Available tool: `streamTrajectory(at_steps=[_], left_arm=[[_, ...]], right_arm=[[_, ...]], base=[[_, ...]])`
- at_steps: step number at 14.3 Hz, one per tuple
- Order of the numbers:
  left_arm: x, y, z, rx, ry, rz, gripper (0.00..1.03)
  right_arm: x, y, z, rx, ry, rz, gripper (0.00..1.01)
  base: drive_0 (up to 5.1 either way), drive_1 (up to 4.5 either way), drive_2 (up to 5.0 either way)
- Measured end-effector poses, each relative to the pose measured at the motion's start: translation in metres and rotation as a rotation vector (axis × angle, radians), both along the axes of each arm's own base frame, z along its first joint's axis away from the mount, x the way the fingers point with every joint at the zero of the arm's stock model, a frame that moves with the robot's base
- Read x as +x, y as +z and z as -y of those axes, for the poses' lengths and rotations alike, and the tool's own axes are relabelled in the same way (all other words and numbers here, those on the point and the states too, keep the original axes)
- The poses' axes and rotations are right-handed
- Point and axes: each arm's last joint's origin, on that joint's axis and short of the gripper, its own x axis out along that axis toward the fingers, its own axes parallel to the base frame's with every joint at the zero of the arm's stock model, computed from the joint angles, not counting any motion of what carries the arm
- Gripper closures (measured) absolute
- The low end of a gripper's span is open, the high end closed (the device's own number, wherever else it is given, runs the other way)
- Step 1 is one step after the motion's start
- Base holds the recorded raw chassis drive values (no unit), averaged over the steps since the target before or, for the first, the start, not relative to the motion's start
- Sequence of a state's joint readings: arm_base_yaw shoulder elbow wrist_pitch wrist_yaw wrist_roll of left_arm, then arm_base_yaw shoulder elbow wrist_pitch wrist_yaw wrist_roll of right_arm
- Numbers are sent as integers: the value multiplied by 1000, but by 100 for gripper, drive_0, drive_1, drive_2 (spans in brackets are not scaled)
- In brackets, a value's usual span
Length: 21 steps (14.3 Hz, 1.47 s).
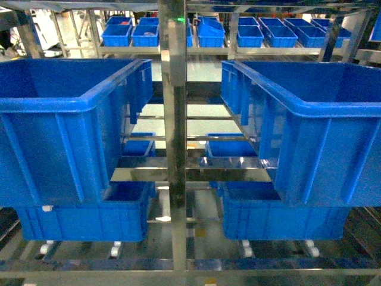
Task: Sort and place red and yellow blocks in left bins
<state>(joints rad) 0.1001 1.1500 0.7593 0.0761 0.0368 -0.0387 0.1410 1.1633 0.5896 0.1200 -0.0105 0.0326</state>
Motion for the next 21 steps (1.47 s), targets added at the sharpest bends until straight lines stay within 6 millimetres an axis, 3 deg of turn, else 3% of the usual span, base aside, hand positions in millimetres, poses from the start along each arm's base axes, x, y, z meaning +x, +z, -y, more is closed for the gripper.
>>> streamTrajectory(at_steps=[17, 18, 19, 20, 21], left_arm=[[-2, 0, 0, -2, -2, 6, 76], [-2, -1, 0, -3, -5, -1, 76], [-2, -1, 0, -3, -4, -1, 76], [-2, -1, 0, -4, -4, 0, 76], [-2, -1, 0, -3, -5, -1, 76]], right_arm=[[4, -3, 2, 8, 3, -35, 74], [67, -26, 28, 53, -73, -144, 74], [130, -71, 57, 33, -150, -236, 74], [150, -109, 65, 18, -140, -259, 66], [143, -115, 64, 23, -129, -244, 57]], base=[[-34, 386, -453], [-34, 386, -453], [-34, 386, -453], [0, 0, 0], [0, 0, 0]])
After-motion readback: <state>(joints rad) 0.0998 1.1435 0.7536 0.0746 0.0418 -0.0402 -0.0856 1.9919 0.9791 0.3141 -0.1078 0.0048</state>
